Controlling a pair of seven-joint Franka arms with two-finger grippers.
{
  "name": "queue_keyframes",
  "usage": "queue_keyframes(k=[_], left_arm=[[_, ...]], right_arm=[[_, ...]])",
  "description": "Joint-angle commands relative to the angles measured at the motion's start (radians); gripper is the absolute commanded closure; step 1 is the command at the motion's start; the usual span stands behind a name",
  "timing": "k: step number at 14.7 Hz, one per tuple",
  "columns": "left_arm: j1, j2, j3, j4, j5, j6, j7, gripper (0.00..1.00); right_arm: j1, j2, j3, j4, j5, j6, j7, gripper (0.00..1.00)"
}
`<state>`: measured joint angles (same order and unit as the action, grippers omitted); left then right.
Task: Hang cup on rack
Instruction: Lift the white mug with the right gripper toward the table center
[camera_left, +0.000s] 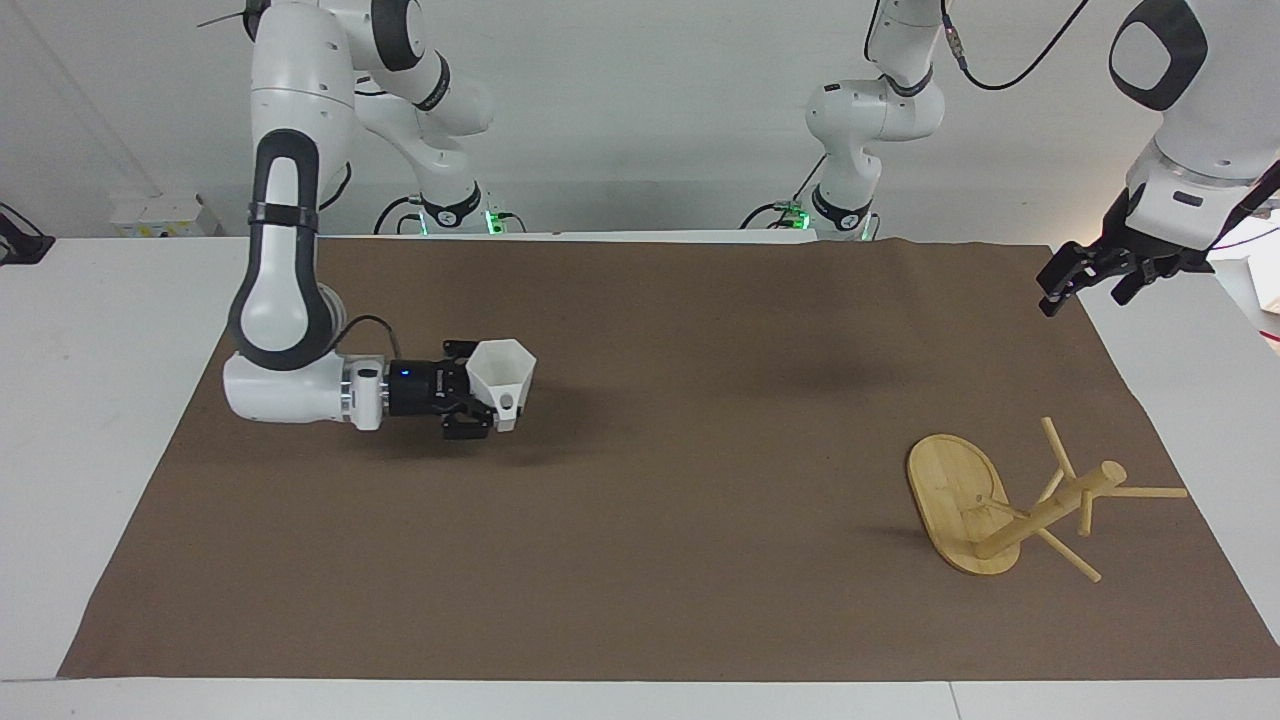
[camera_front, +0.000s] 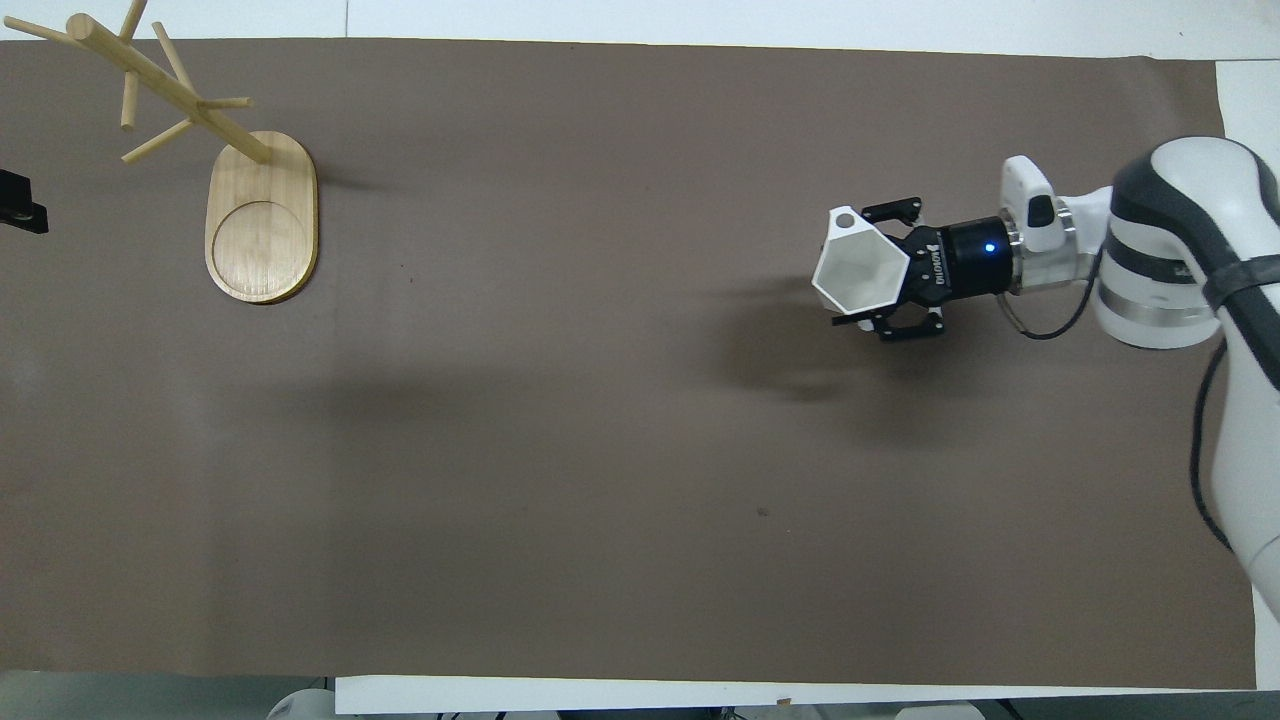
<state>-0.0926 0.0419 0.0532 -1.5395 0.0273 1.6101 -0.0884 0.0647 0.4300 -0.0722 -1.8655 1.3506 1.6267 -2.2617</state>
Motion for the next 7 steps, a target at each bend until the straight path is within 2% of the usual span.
queue_keyframes(k=[1,3,5,7], left_arm=[[-0.108,-0.040,-0.019,-0.063,-0.023,0.057,-0.138,0.00],[-0.214,-0.059,-0.023,-0.112,-0.023,0.144,-0.277,0.00],[-0.318,-0.060,-0.023,-0.161,-0.029,0.268,-0.448,0.00],[-0.425,-0.019,-0.023,-0.172,-0.029,0.356,-0.612,0.00]], right_arm=[[0.104,-0.007,-0.001,-0.021,0.134,0.103,0.068,0.76],[0.191,-0.011,-0.001,-0.012,0.214,0.201,0.109,0.76],[0.254,-0.008,-0.001,0.006,0.240,0.271,0.135,0.76],[0.299,-0.016,-0.001,0.009,0.252,0.346,0.154,0.76]])
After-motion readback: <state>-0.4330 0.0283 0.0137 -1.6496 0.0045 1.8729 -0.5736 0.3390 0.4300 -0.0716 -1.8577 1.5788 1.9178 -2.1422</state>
